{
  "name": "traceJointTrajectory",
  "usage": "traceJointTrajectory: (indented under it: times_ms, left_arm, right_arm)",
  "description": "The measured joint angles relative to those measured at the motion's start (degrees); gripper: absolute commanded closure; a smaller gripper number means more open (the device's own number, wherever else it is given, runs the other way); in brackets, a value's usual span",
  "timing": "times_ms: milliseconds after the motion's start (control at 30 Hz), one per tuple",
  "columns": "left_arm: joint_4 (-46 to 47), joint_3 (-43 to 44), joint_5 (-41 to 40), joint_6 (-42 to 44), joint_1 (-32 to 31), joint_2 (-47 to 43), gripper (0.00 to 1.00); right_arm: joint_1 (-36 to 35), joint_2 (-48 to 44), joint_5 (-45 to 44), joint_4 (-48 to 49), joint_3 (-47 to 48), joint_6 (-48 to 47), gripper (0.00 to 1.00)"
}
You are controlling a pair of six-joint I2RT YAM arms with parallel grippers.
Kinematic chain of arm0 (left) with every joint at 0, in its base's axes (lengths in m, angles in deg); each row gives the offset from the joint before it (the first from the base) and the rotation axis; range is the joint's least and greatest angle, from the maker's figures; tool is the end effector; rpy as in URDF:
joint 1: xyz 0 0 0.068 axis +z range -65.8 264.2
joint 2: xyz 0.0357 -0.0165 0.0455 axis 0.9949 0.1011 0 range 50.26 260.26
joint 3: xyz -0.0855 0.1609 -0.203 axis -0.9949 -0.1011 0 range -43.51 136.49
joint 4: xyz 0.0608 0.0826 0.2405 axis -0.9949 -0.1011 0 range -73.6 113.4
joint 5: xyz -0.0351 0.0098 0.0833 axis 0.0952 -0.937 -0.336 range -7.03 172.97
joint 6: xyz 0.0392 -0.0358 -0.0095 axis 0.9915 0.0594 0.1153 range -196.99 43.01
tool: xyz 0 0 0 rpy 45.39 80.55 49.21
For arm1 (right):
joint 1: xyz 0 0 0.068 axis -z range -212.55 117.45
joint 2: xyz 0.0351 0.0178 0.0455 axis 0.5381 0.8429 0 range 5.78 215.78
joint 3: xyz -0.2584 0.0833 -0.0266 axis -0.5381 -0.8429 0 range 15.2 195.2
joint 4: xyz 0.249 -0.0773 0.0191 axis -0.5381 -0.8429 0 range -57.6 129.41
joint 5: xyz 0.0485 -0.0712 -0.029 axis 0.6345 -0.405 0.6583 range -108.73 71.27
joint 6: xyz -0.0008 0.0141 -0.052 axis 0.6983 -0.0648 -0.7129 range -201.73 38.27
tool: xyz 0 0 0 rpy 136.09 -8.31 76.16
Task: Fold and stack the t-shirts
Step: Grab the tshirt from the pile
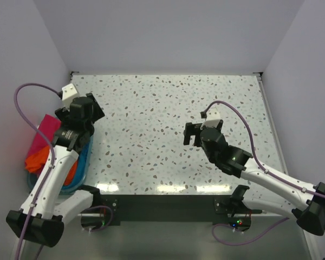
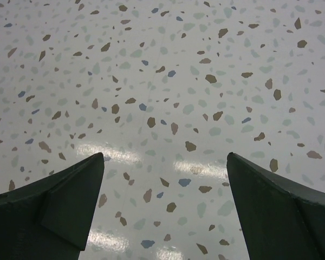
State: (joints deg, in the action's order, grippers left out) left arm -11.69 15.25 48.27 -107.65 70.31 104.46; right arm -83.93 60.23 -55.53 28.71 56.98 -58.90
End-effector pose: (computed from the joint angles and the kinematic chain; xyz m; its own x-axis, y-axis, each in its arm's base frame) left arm 0.1932 -0.0269 0.3545 -0.2821 -0.3622 -0.8884 -0.4912 0.8499 -0.1905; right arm 0.1495 0.1529 0.2925 -0.3377 0.0750 -0.9383 -0.1642 0.9768 0.1372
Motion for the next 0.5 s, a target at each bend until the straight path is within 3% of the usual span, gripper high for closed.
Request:
traceJointTrajectory:
  times_ms: [200, 500]
  left_arm:
    - [-5.2, 2.3, -8.3, -3.9, 10.3, 8.0, 0.05]
    - [-5.3, 0.1, -8.4, -7.1, 31.4, 12.5, 0.16]
  right_arm:
    - [0.0, 0.3, 2.6, -0.6, 0.0, 0.0, 0.01]
    - [0.0, -0.2, 3.8, -1.6, 0.0, -0.4, 0.01]
